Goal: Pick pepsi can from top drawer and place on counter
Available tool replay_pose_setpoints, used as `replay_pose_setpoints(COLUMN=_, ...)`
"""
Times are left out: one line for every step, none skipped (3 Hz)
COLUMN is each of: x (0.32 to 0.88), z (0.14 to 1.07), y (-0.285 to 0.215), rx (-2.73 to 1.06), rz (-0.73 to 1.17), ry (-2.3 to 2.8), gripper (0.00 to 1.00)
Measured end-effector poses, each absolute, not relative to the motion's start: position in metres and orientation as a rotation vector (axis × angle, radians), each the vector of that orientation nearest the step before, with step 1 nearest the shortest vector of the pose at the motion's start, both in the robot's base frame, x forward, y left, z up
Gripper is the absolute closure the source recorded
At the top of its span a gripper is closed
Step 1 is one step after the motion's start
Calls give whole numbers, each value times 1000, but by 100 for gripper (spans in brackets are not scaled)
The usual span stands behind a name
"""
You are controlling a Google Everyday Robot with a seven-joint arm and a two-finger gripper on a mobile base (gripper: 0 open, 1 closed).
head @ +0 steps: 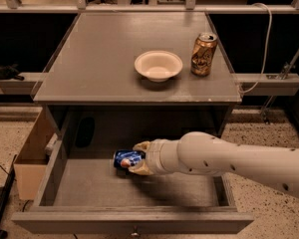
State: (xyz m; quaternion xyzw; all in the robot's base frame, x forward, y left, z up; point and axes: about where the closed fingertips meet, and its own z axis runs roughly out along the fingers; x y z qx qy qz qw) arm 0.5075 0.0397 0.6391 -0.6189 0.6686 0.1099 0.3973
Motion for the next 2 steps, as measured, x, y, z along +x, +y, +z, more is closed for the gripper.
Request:
replay_pose_setpoints(x=490, z=667, y=33, rx=-1564, rz=252, ry=1663, gripper=100)
replay_pose_setpoints(x=456, z=708, y=34, rx=-1584, rz=229, ry=1575, gripper=100)
